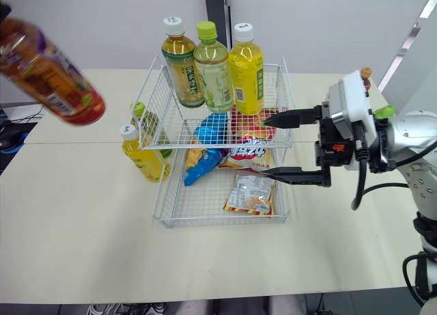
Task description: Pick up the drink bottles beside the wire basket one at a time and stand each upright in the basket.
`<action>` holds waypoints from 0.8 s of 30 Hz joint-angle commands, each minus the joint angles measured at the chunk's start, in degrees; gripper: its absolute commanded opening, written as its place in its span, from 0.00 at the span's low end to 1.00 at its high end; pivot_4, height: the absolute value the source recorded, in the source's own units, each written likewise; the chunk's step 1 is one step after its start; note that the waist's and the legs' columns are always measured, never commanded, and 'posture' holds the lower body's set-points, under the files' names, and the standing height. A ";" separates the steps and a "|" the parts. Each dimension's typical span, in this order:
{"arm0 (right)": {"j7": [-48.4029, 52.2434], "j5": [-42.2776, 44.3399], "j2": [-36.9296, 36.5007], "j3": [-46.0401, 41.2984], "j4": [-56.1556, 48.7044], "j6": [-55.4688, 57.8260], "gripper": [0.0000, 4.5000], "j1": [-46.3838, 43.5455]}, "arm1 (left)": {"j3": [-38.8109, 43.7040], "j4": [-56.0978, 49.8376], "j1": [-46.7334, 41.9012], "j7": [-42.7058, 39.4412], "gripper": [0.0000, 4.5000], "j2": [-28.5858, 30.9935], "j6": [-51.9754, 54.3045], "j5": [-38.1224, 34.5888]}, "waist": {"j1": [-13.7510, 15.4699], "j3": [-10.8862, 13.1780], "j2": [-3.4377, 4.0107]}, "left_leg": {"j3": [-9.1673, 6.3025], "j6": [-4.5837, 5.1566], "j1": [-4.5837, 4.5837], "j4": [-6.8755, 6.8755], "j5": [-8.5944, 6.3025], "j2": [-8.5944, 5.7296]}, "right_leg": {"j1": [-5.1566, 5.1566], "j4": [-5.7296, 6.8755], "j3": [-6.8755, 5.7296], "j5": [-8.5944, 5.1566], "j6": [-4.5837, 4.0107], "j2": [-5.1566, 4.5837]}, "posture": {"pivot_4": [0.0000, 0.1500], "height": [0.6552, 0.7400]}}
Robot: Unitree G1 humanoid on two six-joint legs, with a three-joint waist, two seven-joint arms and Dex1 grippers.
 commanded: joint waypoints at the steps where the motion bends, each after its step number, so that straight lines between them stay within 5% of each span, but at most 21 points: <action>1: -2.06 1.62 -1.70 -3.90 -2.76 1.32 1.00 1.38 | -9.76 4.36 -16.36 -2.63 0.30 -6.73 0.47 3.02 | 0.27 0.00 -0.04 | -0.03 0.00 -0.03 0.06 0.00 -0.04 | 0.03 0.00 -0.03 0.01 0.06 -0.01 | 1.00 1.00; 6: -5.99 2.94 -2.59 -6.68 -5.64 3.15 1.00 4.52 | -18.11 10.16 -25.32 -7.19 0.30 -18.61 -0.73 9.51 | -0.23 0.01 0.04 | 0.10 0.01 -0.04 0.10 0.00 -0.10 | 0.00 0.00 0.14 0.00 0.25 -0.06 | 1.00 1.00; 15: -12.76 4.50 -3.67 -11.32 -9.48 4.95 1.00 8.22 | -25.20 10.15 -20.52 -10.80 0.30 -34.98 -10.60 20.58 | -0.47 0.09 0.19 | 0.17 0.02 -0.37 0.12 0.01 -0.01 | -0.44 0.10 0.31 0.15 -0.04 -0.02 | 1.00 1.00; 24: -18.29 5.57 -3.56 -12.67 -12.75 6.07 1.00 10.53 | -27.74 13.00 -18.33 -13.15 0.30 -42.28 -17.11 28.94 | -0.45 0.09 0.20 | 0.21 0.02 -0.82 0.22 0.02 -0.06 | -0.92 0.15 0.33 0.19 -0.01 -0.05 | 1.00 1.00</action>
